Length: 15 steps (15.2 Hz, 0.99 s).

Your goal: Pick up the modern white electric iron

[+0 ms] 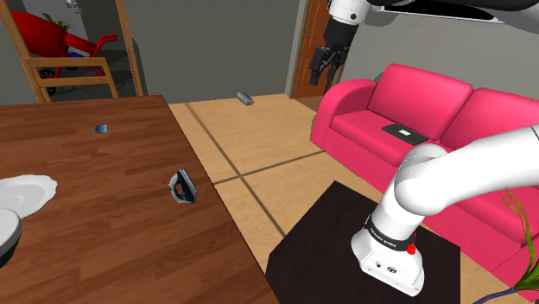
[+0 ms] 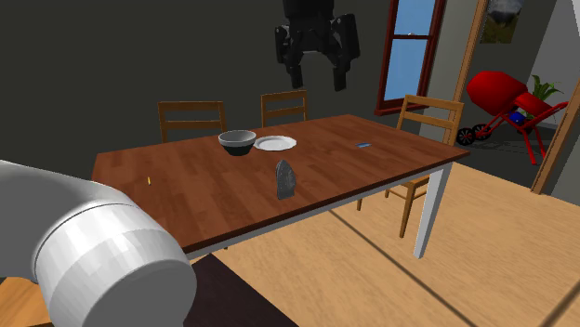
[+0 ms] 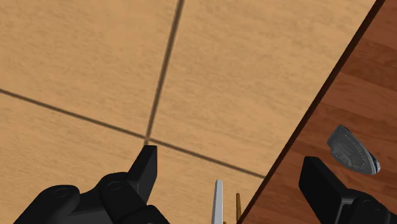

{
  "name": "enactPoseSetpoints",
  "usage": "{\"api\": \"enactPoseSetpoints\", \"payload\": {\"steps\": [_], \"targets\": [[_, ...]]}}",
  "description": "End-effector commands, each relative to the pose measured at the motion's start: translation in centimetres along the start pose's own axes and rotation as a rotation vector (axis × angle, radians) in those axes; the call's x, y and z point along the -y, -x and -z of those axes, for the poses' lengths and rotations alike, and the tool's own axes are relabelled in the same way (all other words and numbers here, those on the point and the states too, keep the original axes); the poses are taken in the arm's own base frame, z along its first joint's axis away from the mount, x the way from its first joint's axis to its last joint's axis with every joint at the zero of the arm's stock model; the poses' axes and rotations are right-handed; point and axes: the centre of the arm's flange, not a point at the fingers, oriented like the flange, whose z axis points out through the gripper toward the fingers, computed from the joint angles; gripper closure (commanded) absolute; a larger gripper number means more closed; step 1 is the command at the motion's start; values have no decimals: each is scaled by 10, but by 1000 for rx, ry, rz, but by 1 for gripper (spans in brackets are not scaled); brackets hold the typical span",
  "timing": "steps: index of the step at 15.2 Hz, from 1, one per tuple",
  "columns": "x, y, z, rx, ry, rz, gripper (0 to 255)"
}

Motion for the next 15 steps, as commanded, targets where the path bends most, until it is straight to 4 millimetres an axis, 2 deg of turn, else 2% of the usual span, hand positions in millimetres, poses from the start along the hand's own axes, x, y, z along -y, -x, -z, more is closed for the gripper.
{"api": "enactPoseSetpoints", "payload": {"steps": [1,15], "targets": [[0,0,0,0,0,0,0],[133,-125,-95,202,15,79,0]]}}
